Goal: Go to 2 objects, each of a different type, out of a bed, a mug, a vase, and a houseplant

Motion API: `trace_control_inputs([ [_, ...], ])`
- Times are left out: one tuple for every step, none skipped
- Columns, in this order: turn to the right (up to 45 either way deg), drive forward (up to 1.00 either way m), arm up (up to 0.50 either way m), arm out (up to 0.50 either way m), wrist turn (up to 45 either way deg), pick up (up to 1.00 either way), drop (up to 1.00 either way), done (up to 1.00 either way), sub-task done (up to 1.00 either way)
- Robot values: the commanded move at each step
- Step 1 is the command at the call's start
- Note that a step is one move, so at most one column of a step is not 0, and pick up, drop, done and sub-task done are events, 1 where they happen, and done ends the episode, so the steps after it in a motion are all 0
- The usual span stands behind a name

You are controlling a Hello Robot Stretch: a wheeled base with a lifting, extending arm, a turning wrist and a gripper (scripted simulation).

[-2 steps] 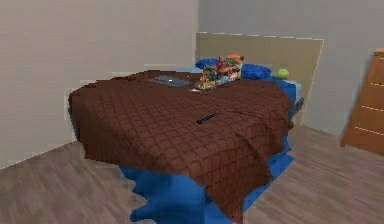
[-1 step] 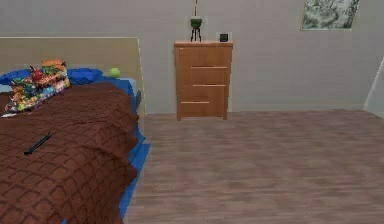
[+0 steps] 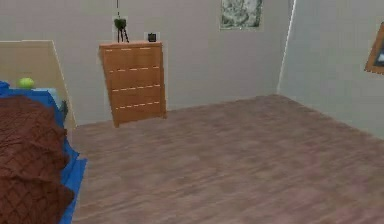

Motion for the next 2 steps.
trace_control_inputs([
  [0.0,0.40,0.00,0.00,0.0,0.00,0.00,0.00,0.00],
  [-21.0,0.00,0.00,0.00,0.0,0.00,0.00,0.00,0.00],
])
